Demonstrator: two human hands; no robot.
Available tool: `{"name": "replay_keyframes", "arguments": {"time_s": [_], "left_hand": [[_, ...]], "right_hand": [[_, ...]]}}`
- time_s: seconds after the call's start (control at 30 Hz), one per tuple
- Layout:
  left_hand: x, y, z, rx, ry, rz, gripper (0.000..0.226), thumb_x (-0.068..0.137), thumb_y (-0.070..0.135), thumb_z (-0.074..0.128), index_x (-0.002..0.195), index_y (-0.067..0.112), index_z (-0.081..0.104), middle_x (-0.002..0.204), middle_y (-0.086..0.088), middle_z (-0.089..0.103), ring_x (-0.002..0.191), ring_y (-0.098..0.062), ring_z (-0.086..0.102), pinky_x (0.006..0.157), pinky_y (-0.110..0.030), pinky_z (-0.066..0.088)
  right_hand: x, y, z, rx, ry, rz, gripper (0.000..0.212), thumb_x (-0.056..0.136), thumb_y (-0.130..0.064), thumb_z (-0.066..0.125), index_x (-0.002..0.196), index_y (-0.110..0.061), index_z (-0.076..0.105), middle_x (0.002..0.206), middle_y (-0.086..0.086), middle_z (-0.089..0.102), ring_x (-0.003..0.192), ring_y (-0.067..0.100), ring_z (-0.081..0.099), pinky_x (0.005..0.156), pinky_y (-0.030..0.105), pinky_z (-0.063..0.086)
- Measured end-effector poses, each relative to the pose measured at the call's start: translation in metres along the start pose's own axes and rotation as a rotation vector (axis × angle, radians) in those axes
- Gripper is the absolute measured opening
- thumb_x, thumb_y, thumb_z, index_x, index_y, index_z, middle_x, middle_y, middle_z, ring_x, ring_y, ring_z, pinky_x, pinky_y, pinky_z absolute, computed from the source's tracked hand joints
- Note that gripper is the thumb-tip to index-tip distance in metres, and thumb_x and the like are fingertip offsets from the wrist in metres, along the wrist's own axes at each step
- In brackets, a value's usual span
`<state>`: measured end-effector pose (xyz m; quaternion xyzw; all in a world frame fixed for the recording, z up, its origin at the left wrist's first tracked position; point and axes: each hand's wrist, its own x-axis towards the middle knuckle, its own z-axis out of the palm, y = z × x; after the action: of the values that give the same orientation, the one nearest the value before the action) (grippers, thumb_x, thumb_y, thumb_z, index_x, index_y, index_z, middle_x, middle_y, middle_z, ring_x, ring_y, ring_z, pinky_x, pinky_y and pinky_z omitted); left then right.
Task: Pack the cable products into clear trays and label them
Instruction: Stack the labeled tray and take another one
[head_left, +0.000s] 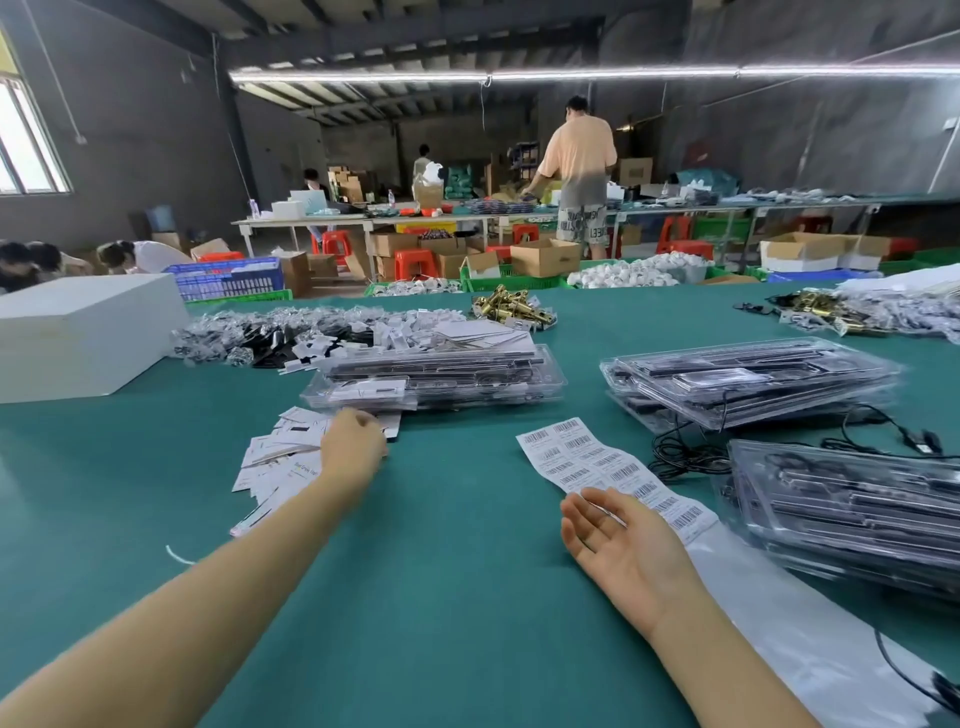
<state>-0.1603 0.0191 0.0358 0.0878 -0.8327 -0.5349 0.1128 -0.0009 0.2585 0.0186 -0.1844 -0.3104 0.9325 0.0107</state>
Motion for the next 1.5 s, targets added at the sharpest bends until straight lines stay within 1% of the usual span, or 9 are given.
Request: {"name": "replay_keyframes", "arguments": {"time_s": [0.2, 0.3, 0.5, 0.63, 0.73, 0.87, 0.97, 1.37, 1.5], "left_hand": [[-0.118, -0.029, 0.022, 0.564, -0.348, 0.714, 0.031, 0.099, 0.032, 0.043, 0.123, 0.020, 0.058, 0.137, 0.004, 0.050, 0.137, -0.018, 0.034, 0.116, -0.042, 0.020], [-0.130, -0.034, 0.021, 0.818, -0.372, 0.728, 0.042, 0.101, 0.046, 0.027, 0.136, 0.034, 0.045, 0.153, 0.013, 0.029, 0.148, -0.014, 0.003, 0.116, -0.052, -0.003], [-0.129, -0.033, 0.020, 0.731, -0.373, 0.606, 0.044, 0.099, 0.047, 0.035, 0.137, 0.027, 0.046, 0.149, 0.008, 0.037, 0.143, -0.015, 0.020, 0.116, -0.042, 0.012], [-0.130, -0.035, 0.016, 0.610, -0.310, 0.654, 0.039, 0.099, 0.041, 0.041, 0.127, 0.020, 0.056, 0.139, 0.008, 0.049, 0.131, -0.014, 0.037, 0.111, -0.034, 0.019], [-0.131, -0.034, 0.013, 0.579, -0.286, 0.706, 0.034, 0.098, 0.036, 0.045, 0.121, 0.016, 0.061, 0.131, 0.006, 0.056, 0.120, -0.016, 0.047, 0.104, -0.031, 0.027], [-0.131, -0.032, 0.012, 0.543, -0.269, 0.733, 0.030, 0.097, 0.030, 0.051, 0.116, 0.012, 0.064, 0.125, 0.003, 0.061, 0.117, -0.018, 0.052, 0.101, -0.029, 0.034], [-0.132, -0.031, 0.012, 0.509, -0.242, 0.728, 0.026, 0.095, 0.026, 0.053, 0.111, 0.010, 0.066, 0.120, 0.002, 0.064, 0.113, -0.019, 0.054, 0.098, -0.030, 0.037], [-0.132, -0.032, 0.010, 0.481, -0.260, 0.719, 0.023, 0.095, 0.022, 0.051, 0.111, 0.012, 0.065, 0.118, 0.005, 0.063, 0.111, -0.017, 0.054, 0.096, -0.029, 0.037], [-0.134, -0.029, 0.006, 0.351, -0.251, 0.628, 0.015, 0.096, 0.024, 0.051, 0.101, 0.018, 0.064, 0.099, 0.008, 0.066, 0.095, -0.012, 0.058, 0.078, -0.020, 0.038]], "right_hand": [[-0.003, 0.001, 0.003, -0.003, 0.011, -0.002, 0.009, 0.093, -0.005, 0.053, 0.088, 0.000, 0.057, 0.077, 0.016, 0.064, 0.073, 0.025, 0.064, 0.055, 0.029, 0.058], [-0.007, 0.002, 0.005, -0.020, 0.010, -0.025, 0.010, 0.093, -0.005, 0.053, 0.087, 0.001, 0.058, 0.077, 0.016, 0.064, 0.071, 0.025, 0.065, 0.057, 0.028, 0.058], [-0.016, 0.003, 0.016, -0.169, -0.017, -0.165, 0.007, 0.094, -0.004, 0.053, 0.091, 0.002, 0.055, 0.080, 0.019, 0.059, 0.065, 0.027, 0.069, 0.056, 0.029, 0.057], [-0.033, -0.017, 0.014, -0.986, 0.300, -0.593, 0.004, 0.091, -0.015, 0.057, 0.093, -0.012, 0.056, 0.090, 0.007, 0.063, 0.067, 0.017, 0.064, 0.056, 0.028, 0.049], [-0.046, -0.052, -0.001, -1.873, 0.673, -1.010, 0.036, 0.087, -0.033, 0.063, 0.116, -0.016, 0.052, 0.112, 0.008, 0.060, 0.103, 0.026, 0.053, 0.080, 0.036, 0.043], [-0.054, -0.080, -0.021, -2.270, 0.827, -0.365, 0.102, 0.075, -0.062, 0.067, 0.149, -0.021, 0.010, 0.157, 0.020, 0.004, 0.143, 0.046, -0.004, 0.109, 0.066, 0.008], [-0.052, -0.080, -0.032, -2.288, 0.805, -0.122, 0.096, 0.084, -0.052, 0.061, 0.152, -0.019, 0.001, 0.159, 0.019, -0.002, 0.144, 0.043, -0.001, 0.110, 0.066, 0.008], [-0.051, -0.025, 0.009, -2.392, 0.845, -0.736, 0.032, 0.087, -0.017, 0.053, 0.119, -0.017, 0.057, 0.117, 0.002, 0.063, 0.111, 0.024, 0.050, 0.090, 0.037, 0.031], [-0.063, 0.016, 0.029, -2.360, 0.754, -1.152, 0.029, 0.049, -0.014, 0.075, 0.078, -0.015, 0.070, 0.070, 0.002, 0.064, 0.071, 0.023, 0.057, 0.069, 0.032, 0.036]]}}
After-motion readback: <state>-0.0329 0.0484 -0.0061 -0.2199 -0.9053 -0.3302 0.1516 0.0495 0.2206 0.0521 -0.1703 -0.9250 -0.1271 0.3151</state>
